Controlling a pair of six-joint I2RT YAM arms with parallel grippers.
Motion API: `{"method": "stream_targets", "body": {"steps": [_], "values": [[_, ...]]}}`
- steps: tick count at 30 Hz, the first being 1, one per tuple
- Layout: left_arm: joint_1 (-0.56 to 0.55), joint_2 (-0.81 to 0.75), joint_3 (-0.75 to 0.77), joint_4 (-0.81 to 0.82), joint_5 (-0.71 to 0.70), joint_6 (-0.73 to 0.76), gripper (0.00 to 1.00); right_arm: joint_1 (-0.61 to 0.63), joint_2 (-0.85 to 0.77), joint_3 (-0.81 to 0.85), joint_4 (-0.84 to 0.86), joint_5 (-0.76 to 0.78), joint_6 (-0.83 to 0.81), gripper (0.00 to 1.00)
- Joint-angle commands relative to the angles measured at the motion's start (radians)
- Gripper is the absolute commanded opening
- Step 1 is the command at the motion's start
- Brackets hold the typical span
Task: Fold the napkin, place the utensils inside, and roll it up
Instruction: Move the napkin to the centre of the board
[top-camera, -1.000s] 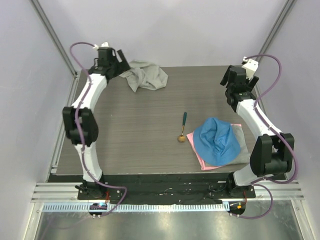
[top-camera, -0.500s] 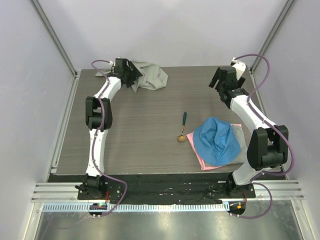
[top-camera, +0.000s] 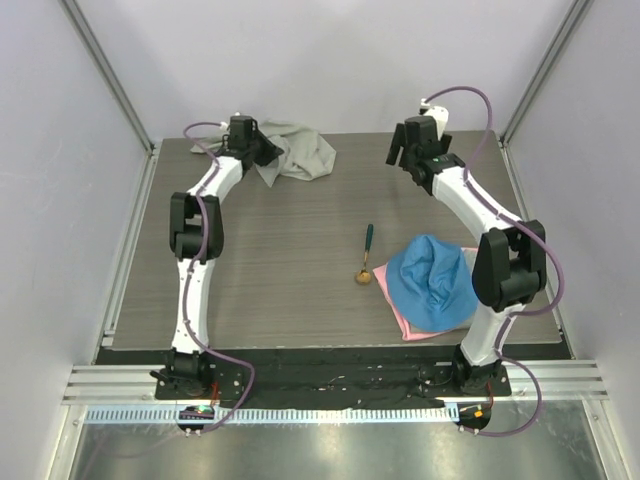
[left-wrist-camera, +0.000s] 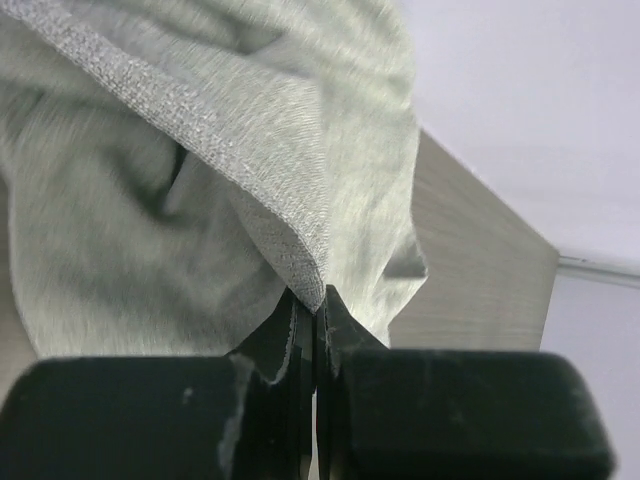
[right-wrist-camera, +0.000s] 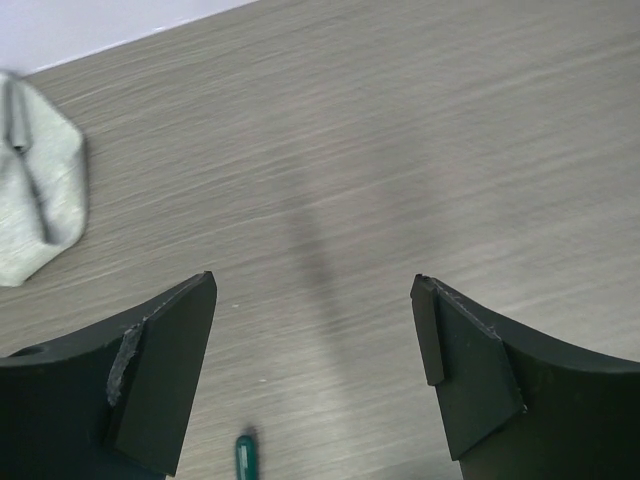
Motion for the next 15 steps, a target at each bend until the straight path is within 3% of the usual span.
{"method": "stream_targets", "body": {"steps": [1,11,15], "values": [[0.0,-0.254,-0.136,0.079,0.02,0.031,0.0,0.045,0.072,0.134,-0.003,-0.04,-0.056,0.87],[-0.002,-0.798,-0.721,0.171,-0.091,0.166,0.0,0.146,0.231,0.271,0.072,-0.132,-0.096,0.87],[-0.068,-0.926,-0.986,0.216,-0.132,0.19,0.0,0.164,0.273,0.283,0.132,-0.154,-0.095,0.87]]}}
